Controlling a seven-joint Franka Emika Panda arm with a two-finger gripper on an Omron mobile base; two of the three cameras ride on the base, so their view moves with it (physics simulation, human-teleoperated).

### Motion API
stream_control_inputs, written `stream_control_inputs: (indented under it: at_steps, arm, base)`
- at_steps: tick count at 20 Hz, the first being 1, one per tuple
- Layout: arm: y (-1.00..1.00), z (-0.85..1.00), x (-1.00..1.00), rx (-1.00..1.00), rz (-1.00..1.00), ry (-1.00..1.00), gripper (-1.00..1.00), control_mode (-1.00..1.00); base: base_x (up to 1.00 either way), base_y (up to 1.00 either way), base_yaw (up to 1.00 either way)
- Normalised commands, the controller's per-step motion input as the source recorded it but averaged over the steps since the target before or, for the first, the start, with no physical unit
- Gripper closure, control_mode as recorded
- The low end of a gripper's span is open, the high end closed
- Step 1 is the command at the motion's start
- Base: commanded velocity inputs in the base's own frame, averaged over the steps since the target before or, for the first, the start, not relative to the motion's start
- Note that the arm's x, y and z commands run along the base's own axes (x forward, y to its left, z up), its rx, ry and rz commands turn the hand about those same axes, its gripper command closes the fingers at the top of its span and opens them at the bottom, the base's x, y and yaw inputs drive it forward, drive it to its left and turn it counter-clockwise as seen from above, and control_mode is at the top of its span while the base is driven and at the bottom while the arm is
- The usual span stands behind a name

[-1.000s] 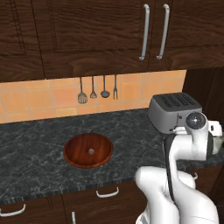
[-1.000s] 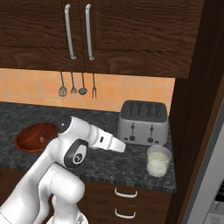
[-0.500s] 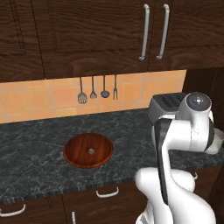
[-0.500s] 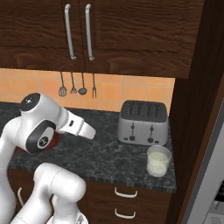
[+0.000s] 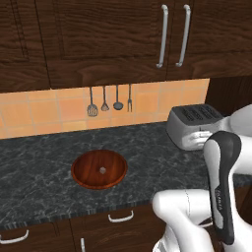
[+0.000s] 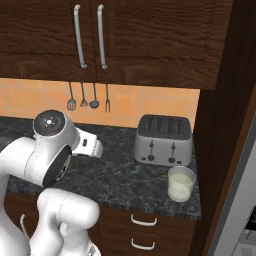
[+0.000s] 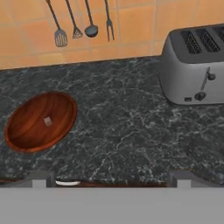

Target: Grab a lemon wedge from the fridge and one ice cube from the ice bowl, and put them in the glass of lemonade.

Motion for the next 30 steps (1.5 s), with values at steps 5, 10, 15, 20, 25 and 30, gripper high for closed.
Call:
stream_control_inputs:
  at_steps: [5, 10, 15, 20, 25, 30]
  arm:
    - [0.53, -0.16, -0.05, -0.07, 0.00, -0.01, -1.00, -1.00]
    - [0.06, -0.05, -0.10, -0.01, 0.00, 0.00, -1.00, 1.00]
    - [0.00, 0.00, 0.00, 0.00, 0.00, 0.00, -1.00, 1.00]
    - [0.00, 0.00, 0.00, 0.00, 0.00, 0.00, -1.00, 1.00]
    - [0.00, 0.00, 0.00, 0.00, 0.00, 0.00, -1.00, 1.00]
    - [0.00, 0.00, 0.00, 0.00, 0.00, 0.00, -1.00, 1.00]
  base:
    - [0.00, 0.00, 0.00]
    - [-0.11, 0.00, 0.00]
    - [-0.93, -0.10, 0.00]
    - [-0.60, -0.88, 0.00]
    - [-0.13, -1.00, 0.00]
    - [-0.13, -1.00, 0.00]
